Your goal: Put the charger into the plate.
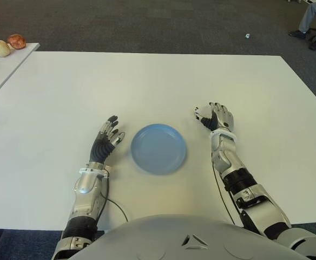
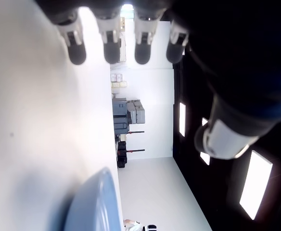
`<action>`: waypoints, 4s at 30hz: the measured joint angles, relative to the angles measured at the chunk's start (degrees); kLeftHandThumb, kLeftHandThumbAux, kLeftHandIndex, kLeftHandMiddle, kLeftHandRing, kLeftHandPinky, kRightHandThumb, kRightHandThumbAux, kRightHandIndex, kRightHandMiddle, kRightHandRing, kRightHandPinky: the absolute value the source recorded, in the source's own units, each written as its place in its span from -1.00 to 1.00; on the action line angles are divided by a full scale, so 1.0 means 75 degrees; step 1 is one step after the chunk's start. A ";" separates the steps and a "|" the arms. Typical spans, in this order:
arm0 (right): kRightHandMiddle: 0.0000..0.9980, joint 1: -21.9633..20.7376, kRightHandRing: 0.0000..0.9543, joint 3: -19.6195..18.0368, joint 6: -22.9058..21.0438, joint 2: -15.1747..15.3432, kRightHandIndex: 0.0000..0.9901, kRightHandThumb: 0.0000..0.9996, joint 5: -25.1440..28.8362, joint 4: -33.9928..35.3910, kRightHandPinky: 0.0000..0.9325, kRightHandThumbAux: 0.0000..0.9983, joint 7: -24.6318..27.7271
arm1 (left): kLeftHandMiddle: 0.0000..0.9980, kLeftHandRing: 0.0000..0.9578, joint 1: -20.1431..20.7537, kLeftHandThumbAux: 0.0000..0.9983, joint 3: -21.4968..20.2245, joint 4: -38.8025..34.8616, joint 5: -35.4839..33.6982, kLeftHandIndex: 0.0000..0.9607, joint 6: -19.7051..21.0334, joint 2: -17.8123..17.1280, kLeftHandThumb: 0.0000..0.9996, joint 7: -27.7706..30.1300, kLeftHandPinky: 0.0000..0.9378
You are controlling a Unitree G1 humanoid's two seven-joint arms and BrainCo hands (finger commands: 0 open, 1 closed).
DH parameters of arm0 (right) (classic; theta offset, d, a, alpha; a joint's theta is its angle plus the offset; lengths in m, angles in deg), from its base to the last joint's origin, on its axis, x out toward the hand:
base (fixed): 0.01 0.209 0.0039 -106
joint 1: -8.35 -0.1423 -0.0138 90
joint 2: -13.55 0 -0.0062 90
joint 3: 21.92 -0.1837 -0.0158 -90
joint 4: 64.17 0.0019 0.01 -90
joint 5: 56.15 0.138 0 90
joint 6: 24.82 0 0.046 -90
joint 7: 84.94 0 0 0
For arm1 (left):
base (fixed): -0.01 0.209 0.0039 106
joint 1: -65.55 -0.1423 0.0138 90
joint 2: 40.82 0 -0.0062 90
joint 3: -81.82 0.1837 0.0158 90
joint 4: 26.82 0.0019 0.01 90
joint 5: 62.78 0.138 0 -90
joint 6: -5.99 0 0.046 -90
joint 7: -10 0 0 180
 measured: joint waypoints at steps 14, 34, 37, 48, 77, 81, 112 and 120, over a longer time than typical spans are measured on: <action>-1.00 -0.0227 -1.00 -0.0024 0.0006 -0.0067 -1.00 -0.55 0.0232 -0.0607 -1.00 -0.56 -0.0099 | -0.90 -0.92 -0.0002 0.23 -0.0002 0.0000 0.0000 -0.95 0.0000 0.0000 -1.00 0.0000 -0.89; -1.00 -0.0483 -1.00 0.0233 0.0172 -0.0137 -1.00 -0.54 0.0284 -0.1740 -1.00 -0.56 -0.0682 | -0.89 -0.90 -0.0027 0.19 -0.0003 -0.0022 -0.0001 -0.94 0.0001 -0.0009 -1.00 0.0000 -0.90; -1.00 -0.0526 -1.00 0.0290 0.0175 -0.0153 -1.00 -0.54 0.0283 -0.1873 -1.00 -0.56 -0.0774 | -0.89 -0.90 -0.0054 0.19 -0.0003 -0.0042 -0.0003 -0.94 0.0001 -0.0016 -1.00 0.0000 -0.91; -1.00 -0.0693 -1.00 0.0704 0.0166 -0.0195 -1.00 -0.49 0.0130 -0.2356 -1.00 -0.61 -0.1047 | -0.89 -0.91 -0.0115 0.17 0.0005 -0.0086 -0.0030 -0.95 0.0001 -0.0066 -1.00 0.0004 -0.92; -1.00 -0.0950 -1.00 0.1342 -0.0159 -0.0188 -1.00 -0.43 -0.0196 -0.3022 -1.00 -0.55 -0.1555 | -0.88 -0.90 -0.0174 0.17 0.0006 -0.0113 -0.0108 -0.95 0.0009 -0.0109 -1.00 0.0122 -0.92; -1.00 -0.0967 -1.00 0.1342 -0.0131 -0.0189 -1.00 -0.39 -0.0190 -0.3086 -0.94 -0.45 -0.1665 | -0.88 -0.91 -0.0171 0.18 0.0006 -0.0109 -0.0113 -0.96 0.0009 -0.0108 -1.00 0.0125 -0.92; 0.04 -0.1151 0.54 0.0657 0.0867 -0.0232 -0.18 0.70 0.0395 -0.3418 0.72 0.35 -0.2856 | -0.88 -0.90 -0.0113 0.18 0.0000 -0.0082 -0.0107 -0.94 -0.0002 -0.0051 -1.00 0.0125 -0.92; 0.02 -0.1067 0.57 0.0644 0.0798 -0.0210 -0.18 0.70 0.0404 -0.3273 0.72 0.35 -0.2842 | -0.87 -0.89 -0.0106 0.18 -0.0001 -0.0062 -0.0105 -0.93 -0.0024 -0.0042 -1.00 0.0125 -0.90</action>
